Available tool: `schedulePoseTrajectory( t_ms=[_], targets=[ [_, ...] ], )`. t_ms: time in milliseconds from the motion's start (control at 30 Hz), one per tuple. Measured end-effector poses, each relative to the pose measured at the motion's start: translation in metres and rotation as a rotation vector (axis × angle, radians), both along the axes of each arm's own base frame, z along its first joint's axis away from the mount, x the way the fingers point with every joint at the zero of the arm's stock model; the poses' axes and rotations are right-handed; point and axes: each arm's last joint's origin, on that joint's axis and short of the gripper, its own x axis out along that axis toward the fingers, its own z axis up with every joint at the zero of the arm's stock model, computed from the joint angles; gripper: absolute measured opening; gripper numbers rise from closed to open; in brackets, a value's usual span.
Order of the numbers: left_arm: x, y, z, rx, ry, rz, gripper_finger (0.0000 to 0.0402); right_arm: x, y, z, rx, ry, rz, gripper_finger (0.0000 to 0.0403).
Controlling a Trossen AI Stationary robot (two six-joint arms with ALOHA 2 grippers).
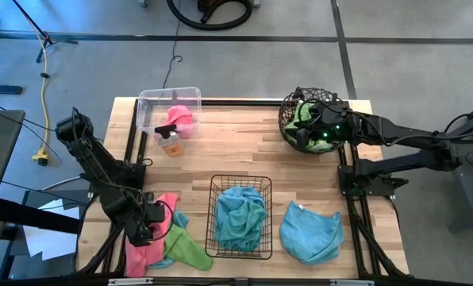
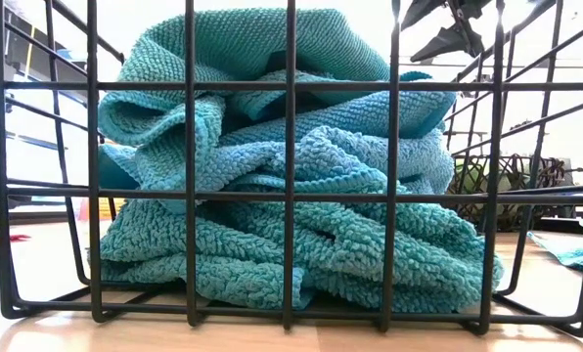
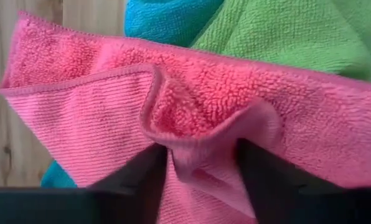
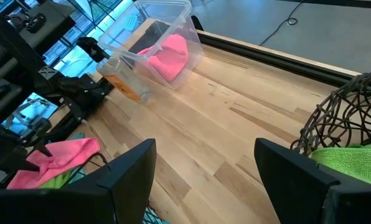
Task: Sort microfiber towel by color & place in baskets
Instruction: Put the pink towel into the left transparent bin
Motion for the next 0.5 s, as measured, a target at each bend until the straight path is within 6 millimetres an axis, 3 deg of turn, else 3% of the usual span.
schedulePoseTrajectory(
  t_ms=[167, 300, 500],
  targets=[
    [0.000, -0.001, 0.001, -0.035, 0.006, 0.031, 0.0022, 0.000, 0.000, -0.001, -0.004, 0.008, -0.008, 0.0271],
    [-0.001, -0.001, 0.019, -0.143, -0.029, 0.037, 0.0006, 0.000, 0.000, -0.001, -0.004, 0.009, -0.007, 0.0271],
    [-0.004, 0.014, 0.090, -0.304, -0.248, 0.013, 0.0001, -0.001, 0.000, -0.001, -0.006, 0.019, -0.005, 0.0271]
  ],
)
